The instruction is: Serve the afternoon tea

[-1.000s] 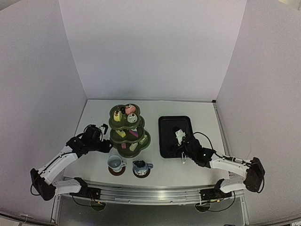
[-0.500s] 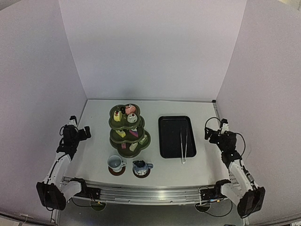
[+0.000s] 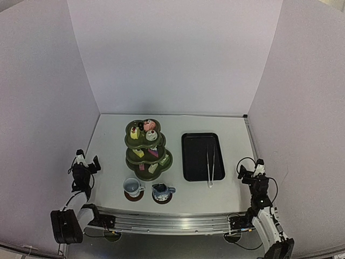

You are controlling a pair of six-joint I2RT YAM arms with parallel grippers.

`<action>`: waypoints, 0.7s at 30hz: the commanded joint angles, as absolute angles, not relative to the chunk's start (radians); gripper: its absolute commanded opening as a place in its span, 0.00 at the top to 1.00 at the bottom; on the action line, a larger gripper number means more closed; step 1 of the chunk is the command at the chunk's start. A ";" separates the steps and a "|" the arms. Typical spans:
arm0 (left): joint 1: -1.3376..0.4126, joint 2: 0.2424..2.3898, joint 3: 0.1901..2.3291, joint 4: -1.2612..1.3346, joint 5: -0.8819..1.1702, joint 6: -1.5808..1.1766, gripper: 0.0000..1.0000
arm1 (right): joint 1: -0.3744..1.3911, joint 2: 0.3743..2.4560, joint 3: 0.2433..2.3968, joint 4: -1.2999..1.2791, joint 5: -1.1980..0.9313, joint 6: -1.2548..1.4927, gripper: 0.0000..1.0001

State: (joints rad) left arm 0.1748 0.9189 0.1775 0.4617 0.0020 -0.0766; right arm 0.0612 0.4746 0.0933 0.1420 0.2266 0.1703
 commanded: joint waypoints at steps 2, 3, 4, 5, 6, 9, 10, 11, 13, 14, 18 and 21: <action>0.212 0.883 0.146 0.530 0.039 -0.129 0.00 | 0.059 0.481 0.082 0.223 0.257 0.163 0.02; 0.213 0.884 0.156 0.510 0.022 -0.142 0.00 | 0.059 0.486 0.083 0.226 0.246 0.161 0.02; 0.213 0.887 0.166 0.478 0.006 -0.162 0.00 | 0.059 0.495 0.085 0.228 0.236 0.159 0.02; 0.213 0.891 0.177 0.454 -0.016 -0.175 0.00 | 0.058 0.501 0.086 0.231 0.225 0.157 0.02; 0.213 0.894 0.189 0.432 -0.047 -0.188 0.00 | 0.059 0.507 0.088 0.233 0.216 0.156 0.02; 0.213 0.906 0.213 0.376 -0.146 -0.226 0.00 | 0.058 0.529 0.093 0.243 0.189 0.152 0.02; 0.213 0.911 0.219 0.365 -0.165 -0.234 0.00 | 0.058 0.536 0.096 0.245 0.186 0.152 0.02; 0.213 0.913 0.224 0.353 -0.175 -0.238 0.00 | 0.059 0.540 0.096 0.245 0.186 0.155 0.02; 0.213 0.912 0.233 0.327 -0.177 -0.239 0.00 | 0.059 0.540 0.097 0.245 0.189 0.159 0.02; 0.213 0.911 0.236 0.319 -0.169 -0.236 0.00 | 0.059 0.538 0.096 0.245 0.191 0.160 0.02; 0.214 0.914 0.250 0.287 -0.098 -0.216 0.00 | 0.058 0.527 0.092 0.244 0.194 0.163 0.02; 0.213 0.921 0.263 0.252 -0.078 -0.211 0.00 | 0.058 0.528 0.093 0.245 0.191 0.164 0.02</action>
